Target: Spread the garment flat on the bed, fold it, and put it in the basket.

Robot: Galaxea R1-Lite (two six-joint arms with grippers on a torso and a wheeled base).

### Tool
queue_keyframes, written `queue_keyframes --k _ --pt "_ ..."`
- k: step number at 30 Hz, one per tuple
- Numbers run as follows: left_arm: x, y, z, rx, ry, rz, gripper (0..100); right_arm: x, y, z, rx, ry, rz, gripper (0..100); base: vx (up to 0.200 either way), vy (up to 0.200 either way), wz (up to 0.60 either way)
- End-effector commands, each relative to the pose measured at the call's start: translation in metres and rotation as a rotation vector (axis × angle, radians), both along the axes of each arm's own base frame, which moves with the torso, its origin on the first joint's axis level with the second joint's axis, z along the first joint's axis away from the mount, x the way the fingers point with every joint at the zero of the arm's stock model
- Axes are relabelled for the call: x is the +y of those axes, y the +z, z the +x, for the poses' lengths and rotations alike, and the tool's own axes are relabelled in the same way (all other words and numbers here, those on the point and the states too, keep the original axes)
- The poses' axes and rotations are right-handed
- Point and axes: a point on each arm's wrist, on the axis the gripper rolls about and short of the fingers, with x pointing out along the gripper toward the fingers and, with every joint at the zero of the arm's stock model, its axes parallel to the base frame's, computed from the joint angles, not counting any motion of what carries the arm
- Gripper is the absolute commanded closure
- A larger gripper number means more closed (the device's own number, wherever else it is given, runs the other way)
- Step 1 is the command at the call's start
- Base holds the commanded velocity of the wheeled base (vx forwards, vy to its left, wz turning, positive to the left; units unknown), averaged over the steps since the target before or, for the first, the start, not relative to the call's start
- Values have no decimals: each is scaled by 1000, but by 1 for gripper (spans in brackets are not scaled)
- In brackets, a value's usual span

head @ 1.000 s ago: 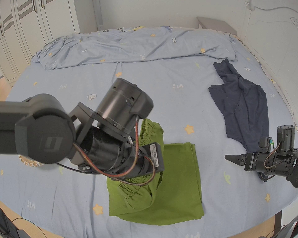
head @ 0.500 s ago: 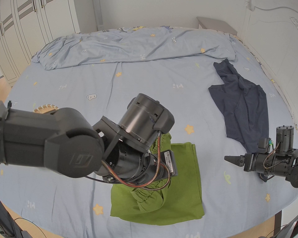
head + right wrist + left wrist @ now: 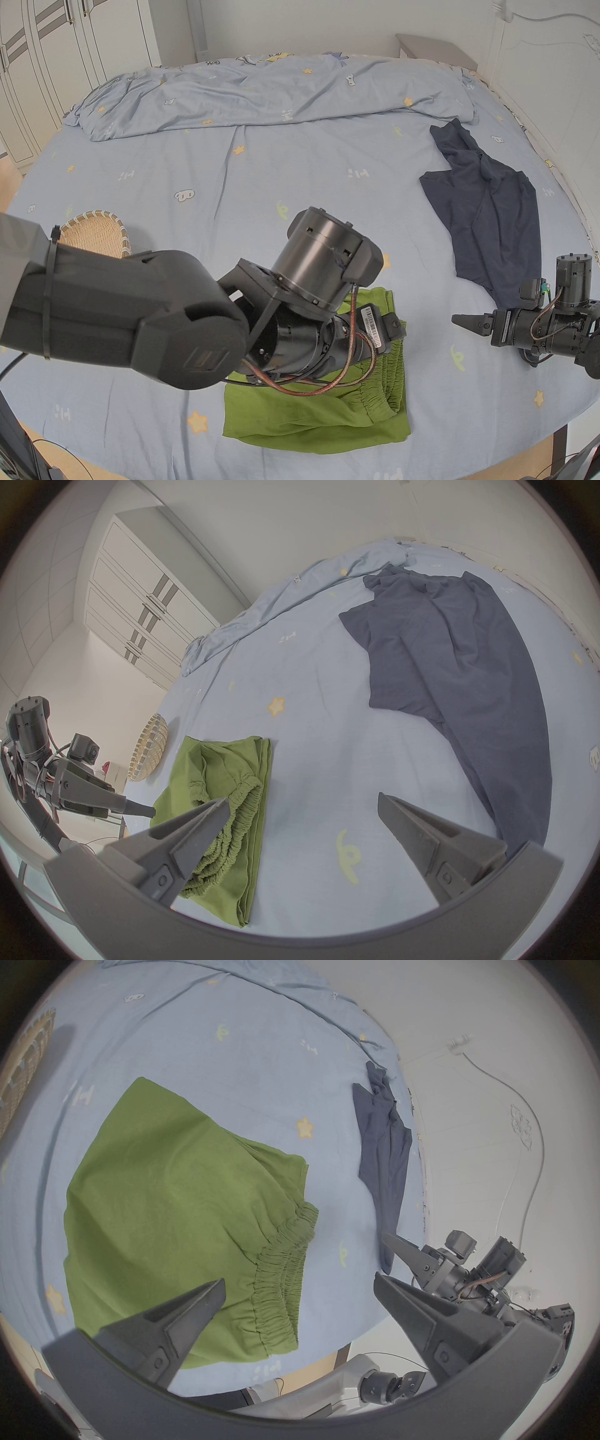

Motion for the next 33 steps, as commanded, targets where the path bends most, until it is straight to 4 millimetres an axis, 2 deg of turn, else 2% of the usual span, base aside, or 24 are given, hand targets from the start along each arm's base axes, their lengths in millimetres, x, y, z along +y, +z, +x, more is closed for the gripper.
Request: queue_keyframes --k 1,6,8,9,10,11,12,14,17,19,23,25,27,31,33 --pt "11 6 -5 -3 -4 -28 0 1 0 0 1 3 0 0 0 0 0" --pt "85 33 12 -8 26 -126 0 3 3 -2 -10 16 9 0 0 0 0" --pt "128 35 20 -9 24 -151 0 12 9 -5 -32 62 19 0 0 0 0" --pt "133 35 21 -11 22 -156 0 14 11 -5 -38 69 19 0 0 0 0" --pt "160 28 26 -13 -8 -176 0 25 18 -3 -62 111 33 0 0 0 0" --pt "168 23 28 -11 -26 -181 0 30 21 -2 -69 124 38 0 0 0 0" --pt "186 9 30 0 -59 -189 0 42 28 0 -79 159 49 0 0 0 0" --pt "205 -9 36 -35 -100 -191 0 61 42 3 -79 227 54 0 0 0 0" --pt "214 -50 62 -41 -99 -157 0 85 65 3 -75 314 61 0 0 0 0" --pt "217 -64 70 -37 -83 -156 0 101 77 2 -89 364 74 0 0 0 0" --pt "221 -66 73 -55 -69 -160 0 133 80 11 -72 416 123 0 0 0 0" --pt "221 -66 74 -61 -70 -158 0 143 80 14 -67 427 137 0 0 0 0" --pt "217 -69 78 -60 -80 -159 0 162 73 17 -32 456 153 0 0 0 0" --pt "213 -79 84 -55 -86 -159 0 176 54 16 20 481 143 0 0 0 0" --pt "213 -79 84 -55 -86 -159 0 176 54 16 20 481 143 0 0 0 0"
